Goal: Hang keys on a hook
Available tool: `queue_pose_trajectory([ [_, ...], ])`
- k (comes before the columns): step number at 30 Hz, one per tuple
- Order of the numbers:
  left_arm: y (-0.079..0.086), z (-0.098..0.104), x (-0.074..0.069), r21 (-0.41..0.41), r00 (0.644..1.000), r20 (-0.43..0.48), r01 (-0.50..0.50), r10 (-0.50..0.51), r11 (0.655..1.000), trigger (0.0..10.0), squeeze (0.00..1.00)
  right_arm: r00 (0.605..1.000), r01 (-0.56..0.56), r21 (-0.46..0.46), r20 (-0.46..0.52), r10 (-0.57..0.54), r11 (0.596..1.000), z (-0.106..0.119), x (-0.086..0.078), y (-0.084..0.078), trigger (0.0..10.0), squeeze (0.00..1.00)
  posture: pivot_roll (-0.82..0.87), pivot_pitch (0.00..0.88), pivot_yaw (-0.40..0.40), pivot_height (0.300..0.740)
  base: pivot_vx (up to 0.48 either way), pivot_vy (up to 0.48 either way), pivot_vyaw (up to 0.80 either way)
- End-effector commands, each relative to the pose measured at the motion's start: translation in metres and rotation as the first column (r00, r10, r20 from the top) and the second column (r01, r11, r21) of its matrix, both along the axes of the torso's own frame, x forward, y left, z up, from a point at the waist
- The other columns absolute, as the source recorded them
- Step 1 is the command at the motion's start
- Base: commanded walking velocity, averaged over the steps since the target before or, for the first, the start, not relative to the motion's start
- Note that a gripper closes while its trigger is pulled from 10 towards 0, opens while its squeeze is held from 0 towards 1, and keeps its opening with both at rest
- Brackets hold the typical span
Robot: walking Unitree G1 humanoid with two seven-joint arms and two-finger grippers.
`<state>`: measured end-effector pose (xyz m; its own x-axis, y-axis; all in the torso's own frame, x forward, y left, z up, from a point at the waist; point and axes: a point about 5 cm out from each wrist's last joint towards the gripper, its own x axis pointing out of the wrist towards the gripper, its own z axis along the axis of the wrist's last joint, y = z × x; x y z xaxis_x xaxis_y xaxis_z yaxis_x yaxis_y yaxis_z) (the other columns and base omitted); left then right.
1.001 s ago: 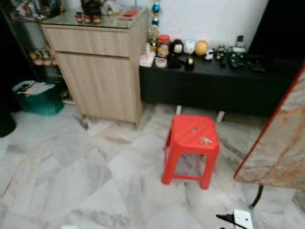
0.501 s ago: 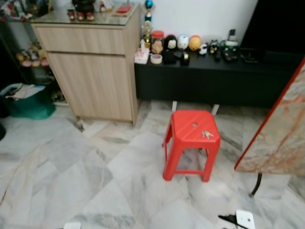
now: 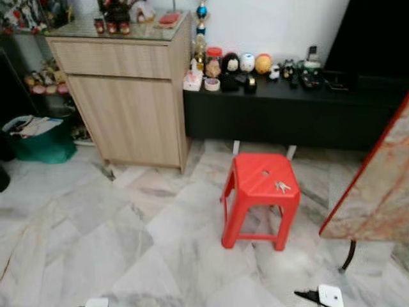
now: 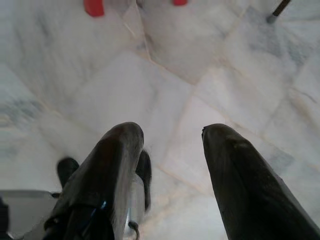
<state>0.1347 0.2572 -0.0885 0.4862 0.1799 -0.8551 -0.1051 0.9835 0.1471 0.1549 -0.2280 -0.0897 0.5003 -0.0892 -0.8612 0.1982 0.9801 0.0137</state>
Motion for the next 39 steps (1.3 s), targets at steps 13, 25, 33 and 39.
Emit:
queue_pose_trajectory([
  [13,-0.0019,0.0002,0.0021,-0.008,1.000,0.006,0.009,-0.009,1.000,10.0,0.00,1.000,0.013,-0.007,-0.003,-0.013,1.000,0.0003,-0.0017,-0.0040,10.0,0.00,0.04,0.000,-0.005,0.740,0.386,0.000,0.00],
  [25,-0.0004,0.0006,0.0022,0.016,1.000,-0.001,0.018,-0.018,1.000,10.0,0.00,1.000,0.015,-0.005,-0.003,-0.015,1.000,0.0002,-0.0016,-0.0035,10.0,0.00,0.04,0.000,-0.003,0.740,0.348,0.000,0.00],
  [33,-0.0011,0.0007,0.0030,0.017,1.000,0.000,0.029,-0.029,0.999,10.0,0.00,1.000,0.012,-0.007,-0.002,-0.012,1.000,0.0005,-0.0011,-0.0039,10.0,0.00,0.04,0.000,-0.003,0.740,0.000,0.000,0.00],
  [39,-0.0014,0.0009,0.0036,0.022,0.999,0.000,0.039,-0.039,0.999,10.0,0.00,1.000,0.010,-0.008,-0.002,-0.010,1.000,0.0005,-0.0010,-0.0041,10.0,0.00,0.04,0.000,-0.002,0.740,0.000,-0.231,0.00],
])
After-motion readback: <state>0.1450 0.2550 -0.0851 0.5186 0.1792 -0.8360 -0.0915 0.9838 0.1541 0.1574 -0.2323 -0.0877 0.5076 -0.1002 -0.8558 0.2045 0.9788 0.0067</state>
